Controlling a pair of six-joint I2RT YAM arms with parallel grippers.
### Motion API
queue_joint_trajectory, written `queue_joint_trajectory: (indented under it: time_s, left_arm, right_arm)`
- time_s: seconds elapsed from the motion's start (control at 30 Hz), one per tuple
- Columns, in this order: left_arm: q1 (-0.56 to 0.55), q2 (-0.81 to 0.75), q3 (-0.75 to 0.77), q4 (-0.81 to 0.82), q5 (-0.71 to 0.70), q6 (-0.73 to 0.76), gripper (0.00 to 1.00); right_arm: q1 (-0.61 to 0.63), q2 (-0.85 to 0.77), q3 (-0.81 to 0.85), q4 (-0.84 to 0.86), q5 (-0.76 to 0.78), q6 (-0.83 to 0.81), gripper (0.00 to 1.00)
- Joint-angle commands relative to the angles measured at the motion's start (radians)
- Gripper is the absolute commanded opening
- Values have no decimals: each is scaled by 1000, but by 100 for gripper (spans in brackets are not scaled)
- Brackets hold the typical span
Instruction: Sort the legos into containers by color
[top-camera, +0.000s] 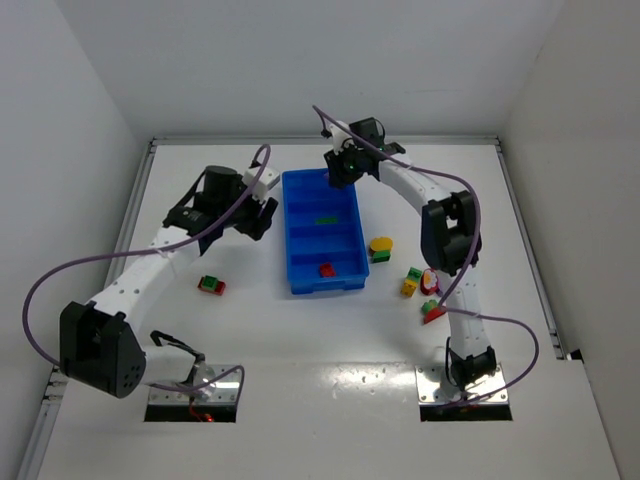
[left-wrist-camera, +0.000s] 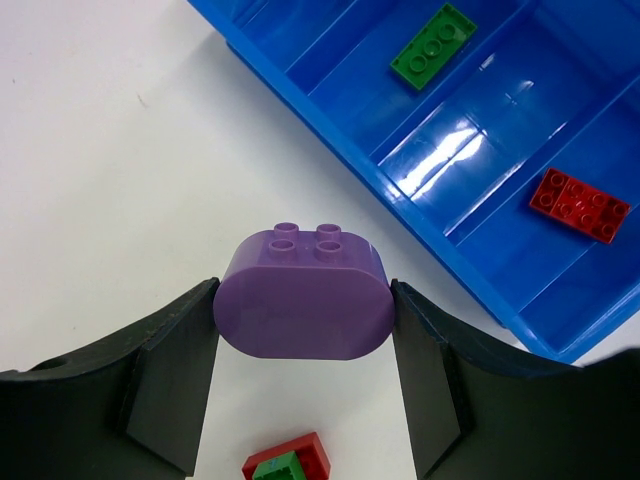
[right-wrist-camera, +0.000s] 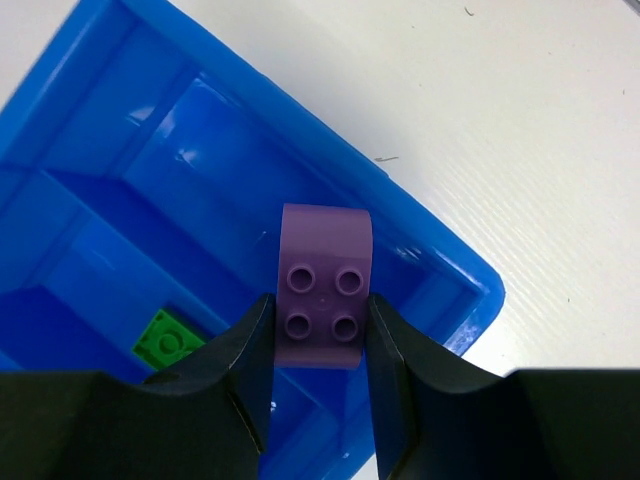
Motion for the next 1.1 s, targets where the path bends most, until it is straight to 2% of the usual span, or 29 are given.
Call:
queue_joint_trajectory:
  time_s: [0.0, 0.17, 0.23, 0.27, 0.4, 0.63, 0.77, 0.87, 1.07]
  left_arm:
    - [10, 3, 46, 22, 10, 7, 27]
    - [20, 21, 55, 22, 10, 7, 27]
    - [20, 21, 64, 22, 10, 7, 27]
    - [20, 21, 64, 22, 10, 7, 27]
    - [20, 30, 64, 22, 10, 7, 27]
    - [20, 40, 87, 45, 36, -16, 27]
    - [20, 92, 185, 54, 79, -52, 27]
    - [9, 194, 268, 42, 90, -94, 26]
    - [-59, 493, 593, -90, -13, -206, 22]
  right_arm:
    - [0, 12, 38, 21, 32, -26, 34]
    - [0, 12, 38, 30, 42, -26, 36]
    - [0, 12, 38, 31, 52, -26, 45]
    - [0, 12, 38, 31, 52, -26, 53]
    - [0, 12, 38, 31, 62, -15, 66]
    - [0, -45, 47, 31, 49, 52, 68]
    - [0, -134, 47, 40, 49, 120, 69]
    - [-18, -221, 17, 49, 115, 142, 69]
    - [-90, -407, -101, 25, 166, 152, 73]
